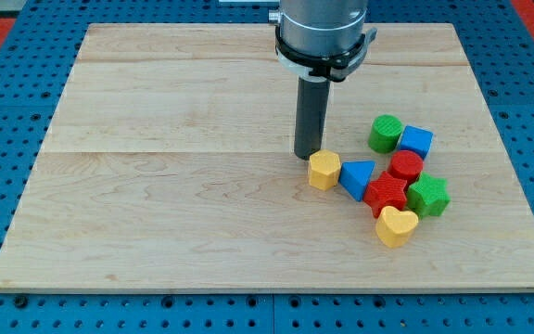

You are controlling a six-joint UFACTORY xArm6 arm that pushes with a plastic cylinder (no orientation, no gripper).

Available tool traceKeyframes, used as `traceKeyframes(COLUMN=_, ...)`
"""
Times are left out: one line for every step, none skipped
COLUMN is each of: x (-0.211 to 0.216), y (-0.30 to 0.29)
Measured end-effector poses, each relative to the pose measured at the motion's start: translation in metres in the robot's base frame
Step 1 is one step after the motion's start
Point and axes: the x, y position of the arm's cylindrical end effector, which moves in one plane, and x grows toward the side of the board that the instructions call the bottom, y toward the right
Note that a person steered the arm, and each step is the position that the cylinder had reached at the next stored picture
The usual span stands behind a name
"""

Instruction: Move the yellow heart to the right side of the yellow hexagon

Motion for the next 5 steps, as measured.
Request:
traceKeyframes(x=-0.002, y=0.0)
traceKeyframes(x=-0.021, y=0.004)
traceKeyframes(x=-0.049, y=0.015)
traceKeyframes(x=-0.094, y=0.019)
traceKeyframes(x=-0.093, y=0.128)
